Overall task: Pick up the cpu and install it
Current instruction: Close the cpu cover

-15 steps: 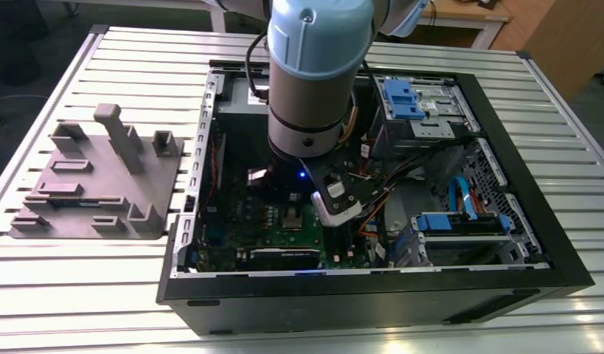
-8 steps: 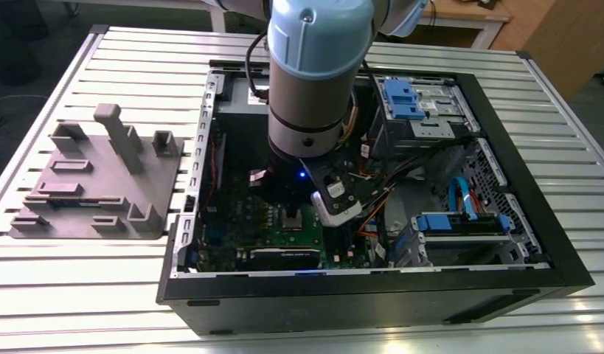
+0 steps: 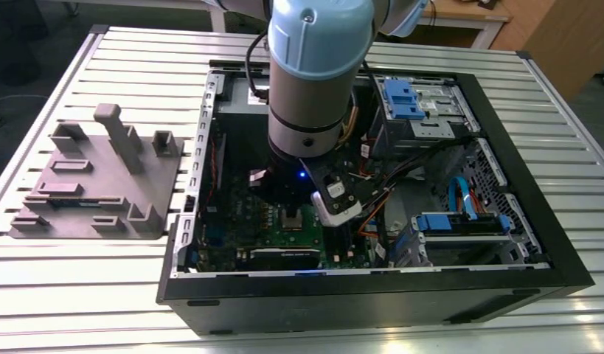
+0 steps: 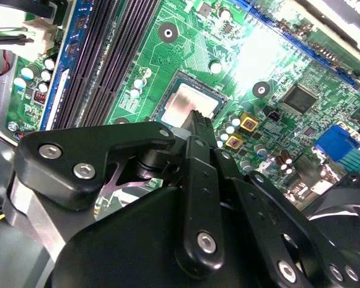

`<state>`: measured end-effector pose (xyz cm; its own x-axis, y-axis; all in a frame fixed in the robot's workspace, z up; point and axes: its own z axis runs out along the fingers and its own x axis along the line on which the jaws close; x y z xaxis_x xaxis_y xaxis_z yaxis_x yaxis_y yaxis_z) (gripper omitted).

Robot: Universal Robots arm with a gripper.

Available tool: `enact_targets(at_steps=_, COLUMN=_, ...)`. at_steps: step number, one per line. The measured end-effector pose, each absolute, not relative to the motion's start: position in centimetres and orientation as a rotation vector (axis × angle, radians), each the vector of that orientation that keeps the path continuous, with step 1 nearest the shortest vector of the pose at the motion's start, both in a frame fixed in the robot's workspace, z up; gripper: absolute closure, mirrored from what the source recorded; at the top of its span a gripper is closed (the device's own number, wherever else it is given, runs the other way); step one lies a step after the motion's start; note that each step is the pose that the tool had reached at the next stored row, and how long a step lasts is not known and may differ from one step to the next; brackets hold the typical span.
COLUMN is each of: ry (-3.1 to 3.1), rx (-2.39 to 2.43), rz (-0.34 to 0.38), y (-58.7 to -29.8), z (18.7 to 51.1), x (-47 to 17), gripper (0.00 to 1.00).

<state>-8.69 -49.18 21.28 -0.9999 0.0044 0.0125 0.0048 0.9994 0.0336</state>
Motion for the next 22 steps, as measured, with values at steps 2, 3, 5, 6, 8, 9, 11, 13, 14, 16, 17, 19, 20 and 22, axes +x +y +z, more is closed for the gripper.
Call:
enact_targets(at_steps=2, ry=-3.129, rx=-0.007, rz=-0.052, y=-49.2, z=21.3, x=-8.7, gripper=0.9)
enact_targets(at_steps=3, ry=-3.129, rx=-0.007, rz=-0.052, y=-49.2, z=21.4, x=-8.7, gripper=0.9)
enact_targets(at_steps=5, ry=-3.129, rx=-0.007, rz=-0.052, y=-49.2, z=21.5, x=-8.7, gripper=0.9)
enact_targets(at_steps=6, ry=-3.129, rx=-0.007, rz=-0.052, y=-49.2, z=21.6, x=-8.7, gripper=0.9)
enact_targets(at_steps=8, ry=-3.129, rx=-0.007, rz=-0.052, y=-49.2, z=21.8, x=-8.7, gripper=0.9)
enact_targets(at_steps=9, ry=-3.129, rx=-0.007, rz=-0.052, y=-49.2, z=22.0, x=-8.7, gripper=0.9)
enact_targets(at_steps=11, ry=-3.129, rx=-0.007, rz=-0.052, y=-49.2, z=22.4, x=-8.7, gripper=0.9)
enact_targets(at_steps=13, ry=-3.129, rx=-0.007, rz=-0.052, y=-49.2, z=23.1, x=-8.7, gripper=0.9)
enact_targets(at_steps=14, ry=-3.129, rx=-0.007, rz=-0.052, y=-49.2, z=23.5, x=-8.7, gripper=0.9)
enact_targets(at_steps=16, ry=-3.129, rx=-0.007, rz=-0.053, y=-49.1, z=24.3, x=-8.7, gripper=0.9)
enact_targets(at_steps=17, ry=-3.129, rx=-0.007, rz=-0.052, y=-49.1, z=24.7, x=-8.7, gripper=0.9)
enact_targets(at_steps=19, ry=-3.129, rx=-0.007, rz=-0.052, y=-49.1, z=25.3, x=-8.7, gripper=0.9)
enact_targets(at_steps=20, ry=-3.129, rx=-0.007, rz=-0.052, y=-49.1, z=25.3, x=-8.7, gripper=0.9)
enact_targets(at_steps=22, ry=-3.131, rx=-0.006, rz=-0.053, y=-49.1, z=25.3, x=-8.7, gripper=0.9)
